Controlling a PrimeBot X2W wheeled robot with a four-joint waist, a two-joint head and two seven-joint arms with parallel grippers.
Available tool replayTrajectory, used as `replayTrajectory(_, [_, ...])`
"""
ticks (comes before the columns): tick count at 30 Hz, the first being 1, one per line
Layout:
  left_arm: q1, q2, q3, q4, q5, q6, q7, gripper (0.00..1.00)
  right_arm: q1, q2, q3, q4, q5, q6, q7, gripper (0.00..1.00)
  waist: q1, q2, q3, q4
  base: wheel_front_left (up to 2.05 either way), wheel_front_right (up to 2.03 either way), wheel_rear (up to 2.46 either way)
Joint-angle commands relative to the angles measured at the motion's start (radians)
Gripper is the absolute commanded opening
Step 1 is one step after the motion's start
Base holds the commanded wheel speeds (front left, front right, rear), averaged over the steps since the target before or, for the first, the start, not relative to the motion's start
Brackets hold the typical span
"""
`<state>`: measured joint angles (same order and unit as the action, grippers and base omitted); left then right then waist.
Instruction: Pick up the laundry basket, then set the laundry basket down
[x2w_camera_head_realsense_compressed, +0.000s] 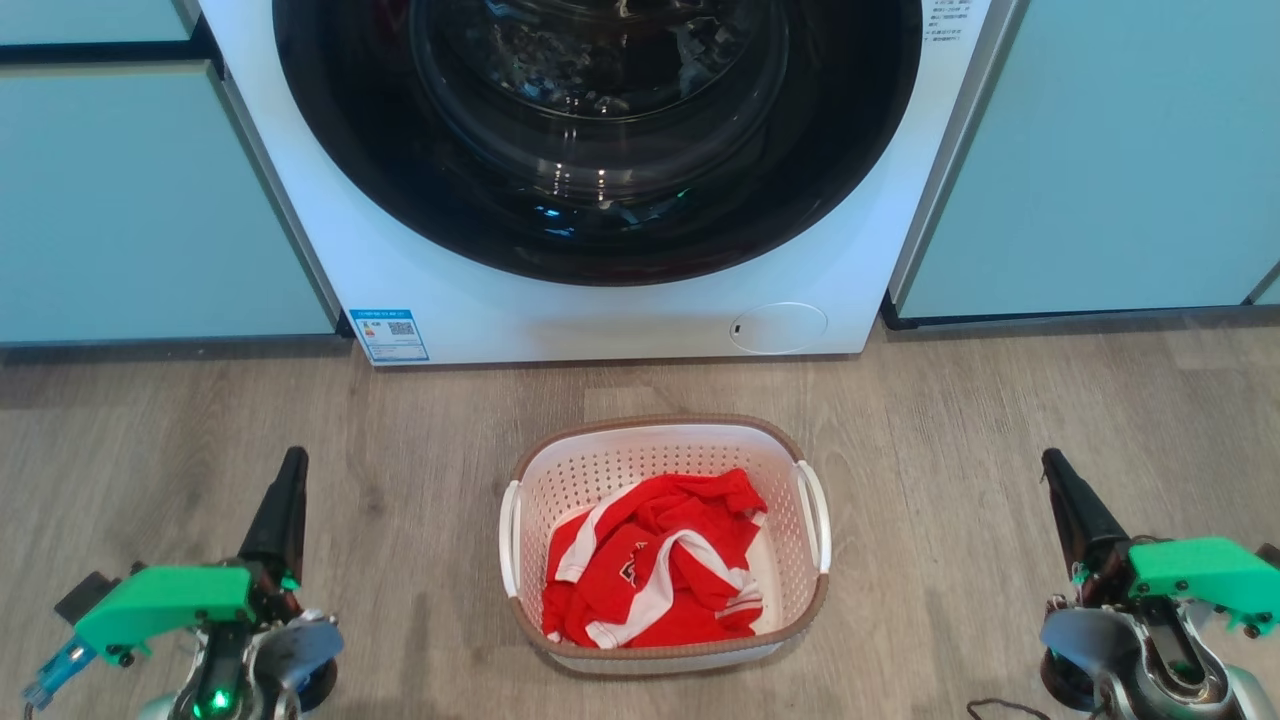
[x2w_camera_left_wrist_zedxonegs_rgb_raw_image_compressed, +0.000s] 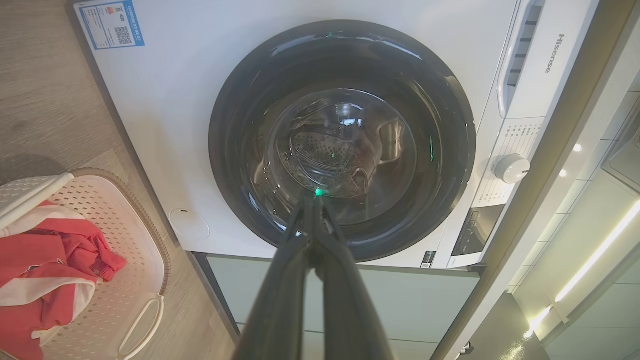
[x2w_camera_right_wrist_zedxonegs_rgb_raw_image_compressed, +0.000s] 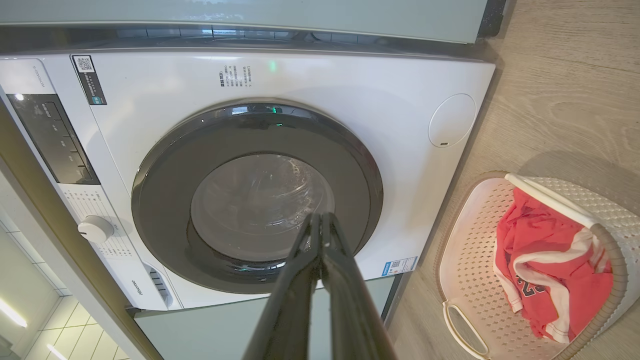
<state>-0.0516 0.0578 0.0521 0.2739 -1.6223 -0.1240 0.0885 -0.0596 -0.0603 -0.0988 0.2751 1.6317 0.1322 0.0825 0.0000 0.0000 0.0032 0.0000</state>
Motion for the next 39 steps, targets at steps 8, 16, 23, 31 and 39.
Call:
replayTrajectory(8, [-0.055,0.005,0.045,-0.029,-0.001,-0.007,0.011,0.0,-0.046,-0.01,0.013,-0.032,0.0,-0.002,0.009,0.0,0.0,0.0,0.0,0.0,0.0,0.0,0.0])
replayTrajectory(16, [-0.055,0.004,0.046,-0.029,0.001,-0.007,0.012,0.0,-0.046,-0.008,0.01,-0.032,-0.002,-0.002,0.01,0.0,0.0,0.0,0.0,0.0,0.0,0.0,0.0])
replayTrajectory(23, [-0.055,0.003,0.048,-0.029,0.002,-0.007,0.013,0.0,-0.046,-0.007,0.008,-0.032,-0.004,-0.002,0.012,0.0,0.0,0.0,0.0,0.0,0.0,0.0,0.0])
replayTrajectory(31, [-0.055,0.002,0.049,-0.029,0.003,-0.007,0.015,0.0,-0.046,-0.005,0.006,-0.031,-0.006,-0.002,0.014,0.0,0.0,0.0,0.0,0.0,0.0,0.0,0.0])
replayTrajectory(39, [-0.055,0.001,0.051,-0.029,0.005,-0.007,0.016,0.0,-0.047,-0.003,0.003,-0.031,-0.008,-0.002,0.016,0.0,0.0,0.0,0.0,0.0,0.0,0.0,0.0])
